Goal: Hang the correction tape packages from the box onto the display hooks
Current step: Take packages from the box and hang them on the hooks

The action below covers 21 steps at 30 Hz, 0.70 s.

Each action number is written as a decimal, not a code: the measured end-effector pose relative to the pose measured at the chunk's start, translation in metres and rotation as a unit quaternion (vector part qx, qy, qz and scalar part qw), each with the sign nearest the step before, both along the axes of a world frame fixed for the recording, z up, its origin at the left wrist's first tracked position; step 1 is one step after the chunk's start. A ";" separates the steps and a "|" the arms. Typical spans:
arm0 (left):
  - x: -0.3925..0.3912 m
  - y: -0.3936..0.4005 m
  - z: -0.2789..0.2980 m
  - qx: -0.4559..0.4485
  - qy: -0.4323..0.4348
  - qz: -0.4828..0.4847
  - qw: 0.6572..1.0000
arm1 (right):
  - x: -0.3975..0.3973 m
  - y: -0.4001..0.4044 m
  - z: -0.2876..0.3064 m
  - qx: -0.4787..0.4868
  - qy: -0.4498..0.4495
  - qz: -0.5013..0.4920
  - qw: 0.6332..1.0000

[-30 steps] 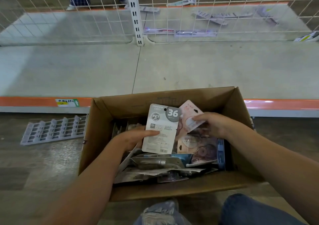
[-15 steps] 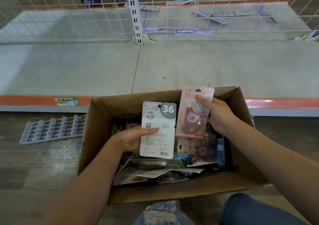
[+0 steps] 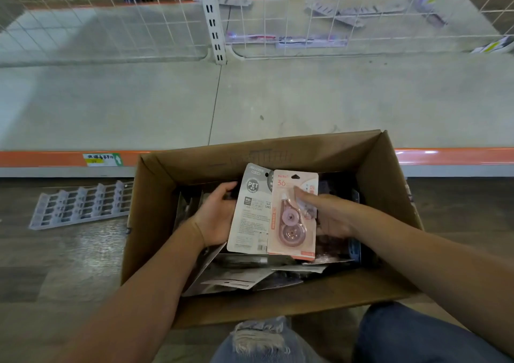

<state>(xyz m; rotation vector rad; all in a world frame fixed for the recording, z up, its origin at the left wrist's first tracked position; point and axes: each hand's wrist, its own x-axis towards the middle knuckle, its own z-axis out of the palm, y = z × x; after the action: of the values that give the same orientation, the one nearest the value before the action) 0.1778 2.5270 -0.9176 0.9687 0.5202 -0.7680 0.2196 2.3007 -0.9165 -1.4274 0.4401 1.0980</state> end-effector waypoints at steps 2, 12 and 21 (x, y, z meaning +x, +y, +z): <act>-0.004 -0.001 -0.001 0.012 0.003 0.009 1.000 | -0.004 -0.002 0.002 0.028 0.004 0.020 0.999; 0.013 -0.003 0.003 0.137 -0.066 -0.226 0.962 | -0.006 -0.001 0.013 0.032 -0.036 -0.006 0.999; 0.019 -0.007 0.001 0.244 -0.080 -0.199 0.946 | -0.002 0.002 0.012 0.054 -0.031 -0.019 0.998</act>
<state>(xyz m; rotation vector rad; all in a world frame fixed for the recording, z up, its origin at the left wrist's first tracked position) 0.1969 2.5201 -0.9167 1.6168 0.3816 -0.9294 0.2181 2.3026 -0.9042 -1.3499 0.3564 1.0288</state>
